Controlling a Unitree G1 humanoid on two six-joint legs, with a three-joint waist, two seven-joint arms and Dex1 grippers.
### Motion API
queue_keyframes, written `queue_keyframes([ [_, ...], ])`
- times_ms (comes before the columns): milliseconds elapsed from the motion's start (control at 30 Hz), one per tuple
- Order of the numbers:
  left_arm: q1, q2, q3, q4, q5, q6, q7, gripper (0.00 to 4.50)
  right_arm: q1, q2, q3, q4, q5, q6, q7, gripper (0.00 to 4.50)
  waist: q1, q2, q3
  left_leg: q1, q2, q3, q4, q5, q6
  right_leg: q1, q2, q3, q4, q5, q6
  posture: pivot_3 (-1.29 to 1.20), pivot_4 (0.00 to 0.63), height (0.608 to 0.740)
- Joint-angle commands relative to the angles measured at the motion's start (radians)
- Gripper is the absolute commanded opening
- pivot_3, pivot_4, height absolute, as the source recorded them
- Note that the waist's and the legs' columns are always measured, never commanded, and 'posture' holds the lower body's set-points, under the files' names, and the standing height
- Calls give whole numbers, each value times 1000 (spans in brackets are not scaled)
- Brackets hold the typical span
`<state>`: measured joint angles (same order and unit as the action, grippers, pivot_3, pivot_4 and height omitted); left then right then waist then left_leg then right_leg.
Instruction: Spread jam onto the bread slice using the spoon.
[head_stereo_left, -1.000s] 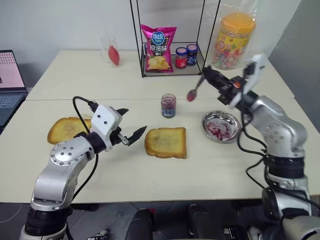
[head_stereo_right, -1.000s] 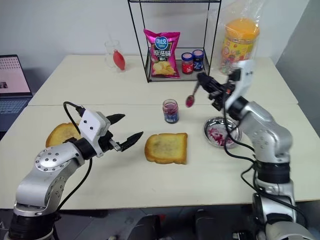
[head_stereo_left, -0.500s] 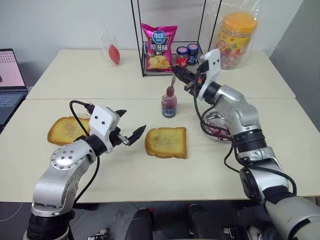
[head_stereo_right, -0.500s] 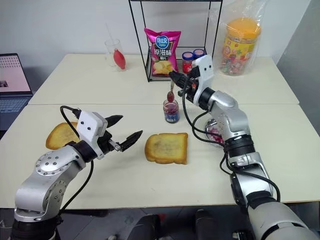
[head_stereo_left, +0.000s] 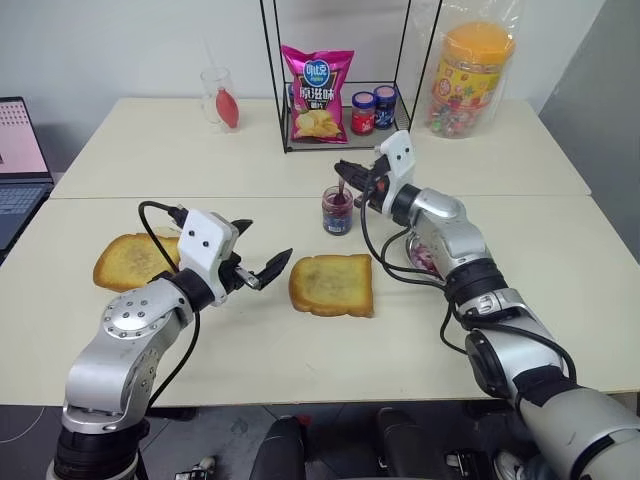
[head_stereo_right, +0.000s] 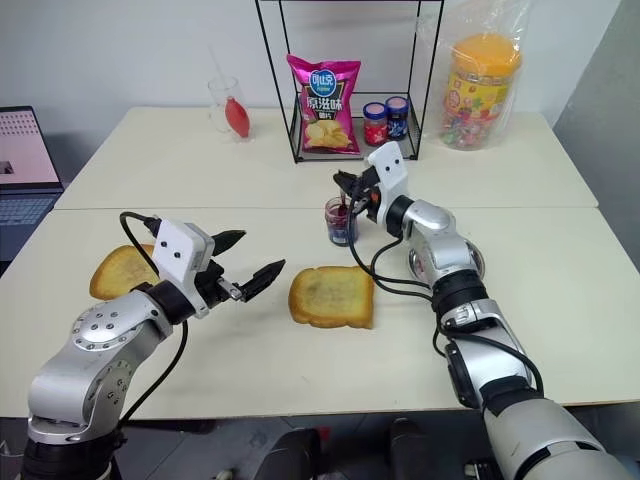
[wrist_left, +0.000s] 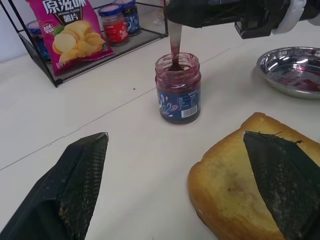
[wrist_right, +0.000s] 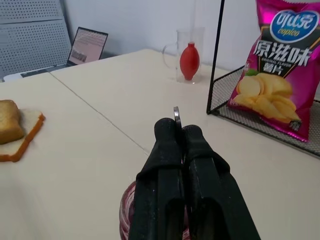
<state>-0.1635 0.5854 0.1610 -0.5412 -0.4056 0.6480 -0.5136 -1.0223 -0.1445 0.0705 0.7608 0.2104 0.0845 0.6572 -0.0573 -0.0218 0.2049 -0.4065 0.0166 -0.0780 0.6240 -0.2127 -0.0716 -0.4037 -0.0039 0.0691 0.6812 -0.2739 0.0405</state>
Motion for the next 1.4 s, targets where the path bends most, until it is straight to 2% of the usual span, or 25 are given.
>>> queue_keyframes([
  [33,-11,8,21,-14,-12,-4,1,4500,-34,6,-14,-33,2,56,12,71,0,0,0,0,0,0,0,0,0,0,0,0,0,0,0,0,150,740],
  [467,-27,8,6,2,-7,-12,-1,4500,-56,30,-136,-100,120,345,-36,71,0,0,0,0,0,0,0,0,0,-1,0,0,0,0,0,0,150,740],
  [667,-34,6,-2,17,-4,-25,-8,4500,-84,42,-224,-99,188,421,-87,71,0,0,0,-1,0,0,0,0,0,-1,0,0,0,0,0,0,150,740],
  [1400,-36,0,-12,38,-2,-52,-19,4500,-112,32,-305,-76,235,450,-147,71,0,0,0,-2,0,0,0,0,0,-1,0,0,0,0,0,0,150,740],
])
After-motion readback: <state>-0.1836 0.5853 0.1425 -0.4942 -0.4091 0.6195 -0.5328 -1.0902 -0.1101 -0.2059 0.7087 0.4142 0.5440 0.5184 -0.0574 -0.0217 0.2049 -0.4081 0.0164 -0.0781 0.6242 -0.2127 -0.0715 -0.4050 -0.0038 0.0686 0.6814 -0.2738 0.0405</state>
